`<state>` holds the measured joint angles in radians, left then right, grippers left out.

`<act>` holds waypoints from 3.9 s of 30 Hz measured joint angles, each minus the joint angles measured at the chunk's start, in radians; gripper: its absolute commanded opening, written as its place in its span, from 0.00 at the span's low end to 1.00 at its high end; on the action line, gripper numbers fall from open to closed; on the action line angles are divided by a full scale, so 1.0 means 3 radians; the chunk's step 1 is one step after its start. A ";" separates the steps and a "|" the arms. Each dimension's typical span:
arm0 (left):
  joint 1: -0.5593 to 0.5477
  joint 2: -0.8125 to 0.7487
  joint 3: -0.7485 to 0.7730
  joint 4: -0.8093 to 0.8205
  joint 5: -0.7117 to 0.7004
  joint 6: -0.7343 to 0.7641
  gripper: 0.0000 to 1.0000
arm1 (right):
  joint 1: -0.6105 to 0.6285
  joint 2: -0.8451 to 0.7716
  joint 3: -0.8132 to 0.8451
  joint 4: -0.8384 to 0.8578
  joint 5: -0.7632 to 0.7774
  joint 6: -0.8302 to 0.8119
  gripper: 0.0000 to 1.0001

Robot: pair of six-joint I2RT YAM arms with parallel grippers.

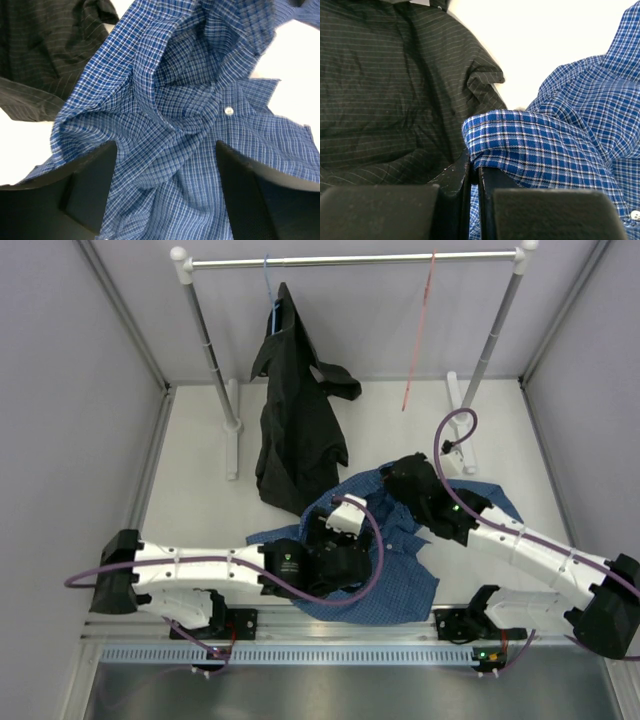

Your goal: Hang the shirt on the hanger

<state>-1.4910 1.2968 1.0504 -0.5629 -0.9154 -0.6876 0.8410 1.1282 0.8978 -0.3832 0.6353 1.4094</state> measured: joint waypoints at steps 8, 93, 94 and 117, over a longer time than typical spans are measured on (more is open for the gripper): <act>0.0430 0.0470 -0.0045 0.0292 -0.0088 -0.0281 0.67 | 0.0000 -0.0027 0.0008 0.0013 -0.0013 -0.0268 0.00; 0.1518 -0.0605 -0.0478 0.0231 0.2518 -0.0014 0.00 | -0.1439 0.2148 0.4018 -0.1570 -0.0851 -0.4201 0.00; 0.1518 -0.0598 -0.0479 0.0231 0.2518 -0.0020 0.00 | -0.1439 0.2121 0.4005 -0.1568 -0.0833 -0.4204 0.00; 0.1518 -0.0529 -0.0479 0.0231 0.2565 -0.0055 0.00 | -0.1465 0.1891 0.4143 -0.1356 -0.0947 -0.4466 0.00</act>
<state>-1.0355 1.1381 0.9066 -0.4934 -0.1459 -0.7040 0.4015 1.6955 2.1407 -0.7898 0.3511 0.0696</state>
